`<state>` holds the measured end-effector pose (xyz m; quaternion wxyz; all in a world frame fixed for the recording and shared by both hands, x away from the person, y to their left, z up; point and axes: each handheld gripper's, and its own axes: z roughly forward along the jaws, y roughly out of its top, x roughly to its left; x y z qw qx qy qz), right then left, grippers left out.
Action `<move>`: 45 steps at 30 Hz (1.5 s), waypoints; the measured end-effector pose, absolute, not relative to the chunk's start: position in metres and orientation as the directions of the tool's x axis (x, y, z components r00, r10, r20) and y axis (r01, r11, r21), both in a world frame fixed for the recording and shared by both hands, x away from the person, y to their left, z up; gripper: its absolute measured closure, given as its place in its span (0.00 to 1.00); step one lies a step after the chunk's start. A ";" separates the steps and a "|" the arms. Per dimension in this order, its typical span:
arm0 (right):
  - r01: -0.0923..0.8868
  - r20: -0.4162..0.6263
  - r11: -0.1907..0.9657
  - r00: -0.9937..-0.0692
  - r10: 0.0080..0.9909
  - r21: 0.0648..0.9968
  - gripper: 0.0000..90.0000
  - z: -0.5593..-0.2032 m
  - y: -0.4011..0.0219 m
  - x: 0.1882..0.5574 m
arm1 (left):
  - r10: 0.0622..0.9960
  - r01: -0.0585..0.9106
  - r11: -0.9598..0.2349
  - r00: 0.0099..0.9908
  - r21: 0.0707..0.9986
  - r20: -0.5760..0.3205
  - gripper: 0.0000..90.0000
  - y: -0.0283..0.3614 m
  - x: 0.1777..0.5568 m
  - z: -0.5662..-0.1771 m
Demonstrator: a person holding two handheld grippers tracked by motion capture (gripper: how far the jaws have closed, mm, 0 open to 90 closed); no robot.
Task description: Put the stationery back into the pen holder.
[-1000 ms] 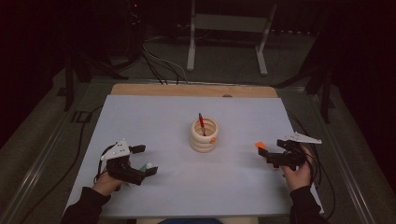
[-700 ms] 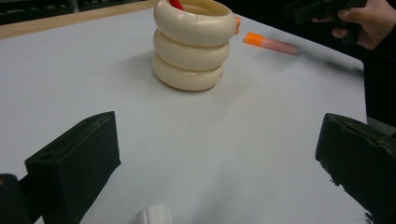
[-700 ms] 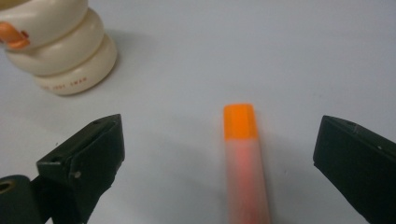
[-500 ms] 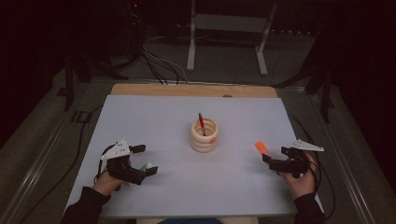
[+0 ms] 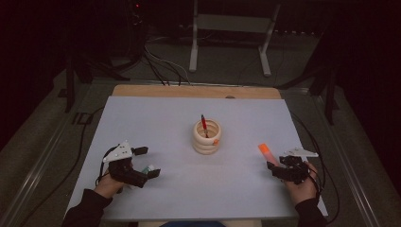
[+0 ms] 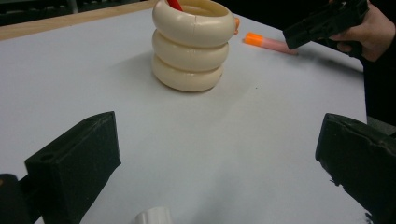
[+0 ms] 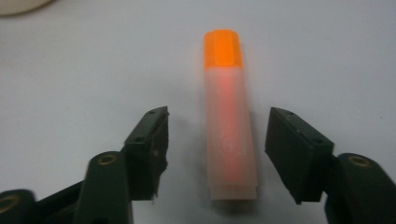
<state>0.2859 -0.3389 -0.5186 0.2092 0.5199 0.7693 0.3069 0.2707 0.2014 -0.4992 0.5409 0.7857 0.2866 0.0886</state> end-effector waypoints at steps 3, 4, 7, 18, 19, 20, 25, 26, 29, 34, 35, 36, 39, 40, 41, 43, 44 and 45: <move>0.672 -0.023 0.288 -0.374 0.927 0.682 0.47 -0.520 -0.337 0.289 | 0.545 0.354 -0.252 0.821 0.901 -0.170 0.00 0.202 0.271 -0.499; 0.672 -0.038 0.297 -0.372 0.928 0.679 0.49 -0.521 -0.337 0.290 | 0.545 0.354 -0.253 0.821 0.900 -0.170 0.00 0.202 0.271 -0.499; 0.675 -0.050 0.312 -0.378 0.924 0.668 0.51 -0.523 -0.335 0.292 | 0.545 0.353 -0.255 0.821 0.900 -0.168 0.00 0.202 0.271 -0.499; 0.697 -0.091 0.361 -0.393 0.915 0.620 0.70 -0.525 -0.330 0.299 | 0.542 0.352 -0.253 0.823 0.901 -0.169 0.00 0.202 0.271 -0.499; 0.702 -0.089 0.361 -0.392 0.915 0.614 0.71 -0.525 -0.329 0.299 | 0.542 0.352 -0.255 0.823 0.901 -0.169 0.00 0.201 0.271 -0.499; 0.708 -0.087 0.359 -0.391 0.916 0.608 0.71 -0.525 -0.329 0.300 | 0.542 0.351 -0.256 0.824 0.901 -0.167 0.00 0.201 0.271 -0.499; 0.733 -0.070 0.354 -0.388 0.919 0.581 0.71 -0.523 -0.329 0.304 | 0.541 0.350 -0.262 0.825 0.899 -0.164 0.00 0.201 0.270 -0.498; 0.739 -0.068 0.353 -0.386 0.920 0.574 0.71 -0.522 -0.329 0.305 | 0.541 0.350 -0.262 0.825 0.899 -0.163 0.00 0.201 0.270 -0.498; 0.750 -0.079 0.357 -0.380 0.922 0.556 0.72 -0.521 -0.326 0.307 | 0.541 0.349 -0.263 0.825 0.899 -0.162 0.00 0.200 0.270 -0.498; 0.747 -0.069 0.330 -0.359 0.931 0.577 0.72 -0.521 -0.327 0.304 | 0.545 0.353 -0.266 0.822 0.897 -0.162 0.00 0.200 0.270 -0.498; 0.747 -0.062 0.322 -0.355 0.933 0.582 0.72 -0.521 -0.327 0.303 | 0.550 0.354 -0.269 0.820 0.896 -0.159 0.00 0.200 0.270 -0.498; 0.747 -0.062 0.322 -0.355 0.933 0.582 0.72 -0.521 -0.327 0.303 | 0.550 0.354 -0.269 0.820 0.896 -0.159 0.00 0.200 0.270 -0.498; 0.744 -0.050 0.307 -0.346 0.937 0.594 0.72 -0.520 -0.330 0.302 | 0.546 0.362 -0.269 0.821 0.893 -0.168 0.00 0.200 0.271 -0.499; 0.743 -0.042 0.298 -0.342 0.939 0.599 0.72 -0.519 -0.331 0.302 | 0.543 0.362 -0.272 0.823 0.892 -0.168 0.00 0.200 0.271 -0.499; 0.741 -0.038 0.294 -0.341 0.939 0.604 0.72 -0.518 -0.331 0.301 | 0.546 0.363 -0.272 0.821 0.891 -0.167 0.00 0.199 0.271 -0.499; 0.738 -0.030 0.284 -0.337 0.941 0.612 0.72 -0.515 -0.332 0.300 | 0.542 0.361 -0.275 0.824 0.891 -0.167 0.00 0.199 0.271 -0.499; 0.734 -0.027 0.282 -0.339 0.941 0.617 0.72 -0.514 -0.332 0.300 | 0.543 0.359 -0.276 0.824 0.891 -0.164 0.00 0.199 0.271 -0.499; 0.731 -0.023 0.276 -0.335 0.942 0.624 0.72 -0.512 -0.332 0.299 | 0.541 0.359 -0.276 0.825 0.891 -0.165 0.00 0.198 0.271 -0.499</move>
